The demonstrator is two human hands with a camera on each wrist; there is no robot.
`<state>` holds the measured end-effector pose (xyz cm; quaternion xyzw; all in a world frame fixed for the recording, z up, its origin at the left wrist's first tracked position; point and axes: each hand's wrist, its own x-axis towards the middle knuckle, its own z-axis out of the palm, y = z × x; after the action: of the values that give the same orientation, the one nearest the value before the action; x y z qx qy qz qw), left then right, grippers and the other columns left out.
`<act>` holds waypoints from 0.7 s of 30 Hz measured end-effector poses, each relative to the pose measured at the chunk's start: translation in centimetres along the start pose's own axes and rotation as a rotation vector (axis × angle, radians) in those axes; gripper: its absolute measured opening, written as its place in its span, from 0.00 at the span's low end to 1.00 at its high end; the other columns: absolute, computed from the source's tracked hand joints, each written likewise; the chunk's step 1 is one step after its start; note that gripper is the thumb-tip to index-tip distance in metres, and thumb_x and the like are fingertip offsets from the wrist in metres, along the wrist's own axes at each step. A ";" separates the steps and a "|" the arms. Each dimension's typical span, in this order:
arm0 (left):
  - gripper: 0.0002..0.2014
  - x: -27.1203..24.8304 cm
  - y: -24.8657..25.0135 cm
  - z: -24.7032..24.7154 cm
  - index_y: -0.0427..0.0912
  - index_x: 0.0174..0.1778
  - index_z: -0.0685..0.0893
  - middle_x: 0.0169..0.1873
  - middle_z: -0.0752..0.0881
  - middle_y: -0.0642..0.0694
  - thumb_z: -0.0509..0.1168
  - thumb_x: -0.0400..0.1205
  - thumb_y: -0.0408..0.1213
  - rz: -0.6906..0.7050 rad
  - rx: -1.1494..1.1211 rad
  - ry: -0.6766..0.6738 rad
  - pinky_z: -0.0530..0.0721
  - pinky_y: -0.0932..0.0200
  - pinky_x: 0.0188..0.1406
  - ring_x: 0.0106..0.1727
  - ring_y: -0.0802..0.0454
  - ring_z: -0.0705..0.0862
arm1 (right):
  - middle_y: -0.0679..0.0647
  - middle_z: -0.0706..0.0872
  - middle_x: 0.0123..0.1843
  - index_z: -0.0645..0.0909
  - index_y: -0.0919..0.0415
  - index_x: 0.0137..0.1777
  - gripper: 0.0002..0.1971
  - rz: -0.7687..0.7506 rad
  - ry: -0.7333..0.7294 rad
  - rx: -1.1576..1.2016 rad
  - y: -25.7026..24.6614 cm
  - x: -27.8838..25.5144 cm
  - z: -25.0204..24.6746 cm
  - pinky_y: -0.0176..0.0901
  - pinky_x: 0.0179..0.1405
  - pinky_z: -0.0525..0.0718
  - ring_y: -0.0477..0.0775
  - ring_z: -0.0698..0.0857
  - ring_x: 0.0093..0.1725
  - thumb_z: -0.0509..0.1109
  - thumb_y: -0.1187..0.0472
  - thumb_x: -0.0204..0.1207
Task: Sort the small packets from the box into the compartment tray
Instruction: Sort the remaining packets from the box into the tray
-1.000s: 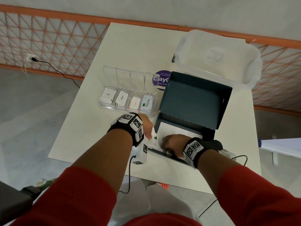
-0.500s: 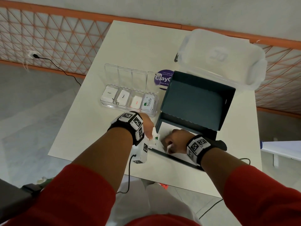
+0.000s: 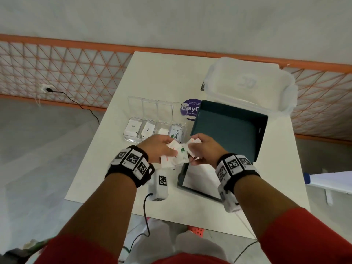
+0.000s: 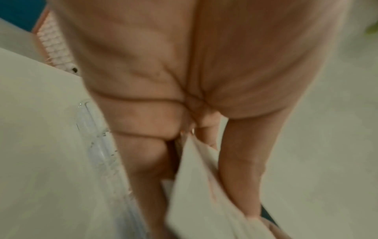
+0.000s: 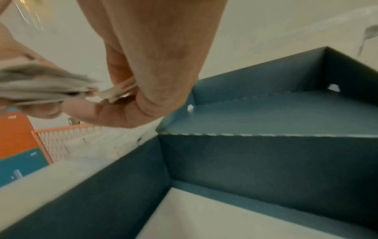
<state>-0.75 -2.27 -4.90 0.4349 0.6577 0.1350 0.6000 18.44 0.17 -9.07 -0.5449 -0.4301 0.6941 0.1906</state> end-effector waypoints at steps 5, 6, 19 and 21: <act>0.14 -0.6 0.1 -2.0 0.46 0.53 0.85 0.52 0.89 0.41 0.71 0.77 0.24 0.237 -0.481 0.241 0.88 0.43 0.49 0.54 0.39 0.88 | 0.64 0.88 0.52 0.84 0.58 0.52 0.11 -0.103 0.047 0.290 -3.9 0.3 4.2 0.47 0.28 0.90 0.58 0.91 0.37 0.60 0.68 0.87; 0.14 -0.6 0.2 -2.3 0.45 0.54 0.85 0.51 0.89 0.40 0.71 0.77 0.24 0.272 -0.515 0.297 0.88 0.42 0.51 0.54 0.39 0.88 | 0.63 0.88 0.51 0.84 0.59 0.52 0.11 -0.127 0.064 0.343 -4.7 0.6 5.1 0.49 0.30 0.91 0.58 0.90 0.39 0.59 0.67 0.87; 0.18 1.1 -1.5 -8.7 0.52 0.59 0.85 0.49 0.86 0.54 0.77 0.73 0.38 0.566 -0.142 0.386 0.84 0.67 0.46 0.48 0.59 0.85 | 0.66 0.90 0.58 0.80 0.61 0.68 0.17 -0.268 0.056 0.811 -5.5 2.3 11.9 0.53 0.38 0.90 0.63 0.91 0.50 0.69 0.71 0.81; 0.13 1.1 -2.0 -9.0 0.51 0.52 0.87 0.44 0.90 0.55 0.76 0.74 0.36 0.585 -0.189 0.329 0.85 0.66 0.43 0.45 0.60 0.88 | 0.65 0.90 0.56 0.83 0.60 0.63 0.15 -0.279 0.110 0.779 -5.0 2.2 12.1 0.52 0.37 0.90 0.63 0.91 0.48 0.70 0.72 0.79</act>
<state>-9.63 0.44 -4.82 0.5200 0.5779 0.4298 0.4593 5.54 -0.10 -5.92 -0.4050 -0.1940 0.7423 0.4974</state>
